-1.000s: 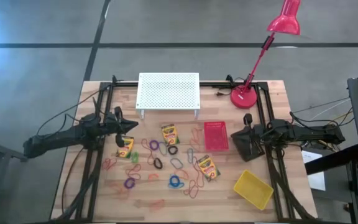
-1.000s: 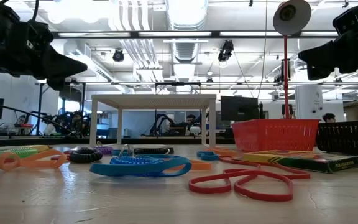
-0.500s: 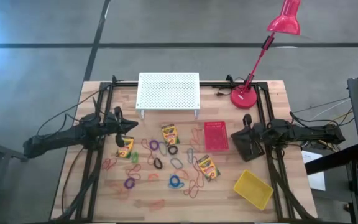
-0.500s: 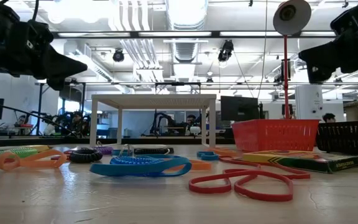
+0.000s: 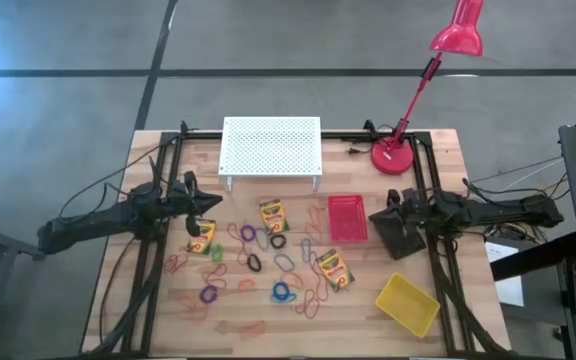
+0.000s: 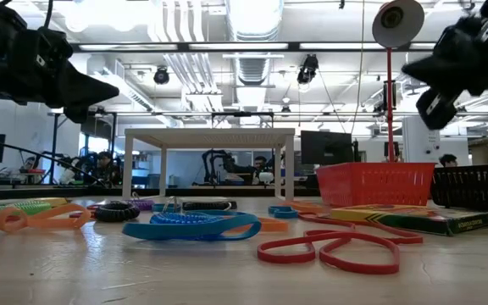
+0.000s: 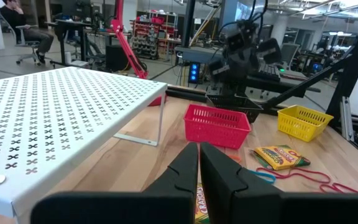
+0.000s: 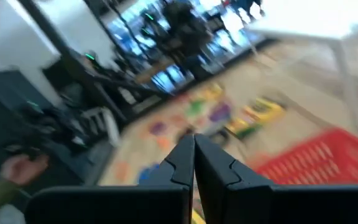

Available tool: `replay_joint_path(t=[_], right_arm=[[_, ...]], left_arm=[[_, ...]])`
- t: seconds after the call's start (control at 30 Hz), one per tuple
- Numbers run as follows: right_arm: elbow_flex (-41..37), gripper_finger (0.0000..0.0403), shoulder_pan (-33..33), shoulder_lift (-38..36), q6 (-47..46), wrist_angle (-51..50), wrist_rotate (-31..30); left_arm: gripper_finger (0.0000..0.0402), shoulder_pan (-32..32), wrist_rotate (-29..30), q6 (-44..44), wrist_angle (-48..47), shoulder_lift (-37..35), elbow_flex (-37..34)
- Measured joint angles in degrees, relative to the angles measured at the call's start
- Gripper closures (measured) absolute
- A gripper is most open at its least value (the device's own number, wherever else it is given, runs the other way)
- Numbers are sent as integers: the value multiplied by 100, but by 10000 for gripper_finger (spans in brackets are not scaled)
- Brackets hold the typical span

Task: Pick & Place Office Desk Supplies
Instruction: Put the red bin on the shelf

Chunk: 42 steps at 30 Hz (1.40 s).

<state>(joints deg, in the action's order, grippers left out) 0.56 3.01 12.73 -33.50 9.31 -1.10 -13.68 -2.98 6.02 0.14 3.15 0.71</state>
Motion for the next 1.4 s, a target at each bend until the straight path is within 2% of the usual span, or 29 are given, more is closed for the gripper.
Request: replay_joint_path(t=[0.17,0.37,0.53,0.67,0.8,1.0,1.2,1.4], right_arm=[[541,363,-138,1254,123,-224,-237],[2213,298,-792,3054,750,-1794,-219],[3582,250,-1368,4642,2032,-3263,-161],[4592,230,-1799,5790,3217,-4325,-40],[5394,226,-2126,6792,3988,-4975,12],[6151,236,-2261,7902,4849,-5172,327],[6872,255,-2260,8702,5233,-5940,268],[7213,281,-2275,9184,5316,-6648,266]], left_arm=[[378,0,-2,0,0,-2,0],[378,-1,-2,1,0,0,0],[378,-2,0,-2,0,-2,0],[378,-1,0,-2,1,-2,-2],[378,0,0,-2,0,-2,0],[378,0,0,0,2,-2,-1],[378,-1,0,0,2,-1,-2],[378,0,0,0,0,0,0]])
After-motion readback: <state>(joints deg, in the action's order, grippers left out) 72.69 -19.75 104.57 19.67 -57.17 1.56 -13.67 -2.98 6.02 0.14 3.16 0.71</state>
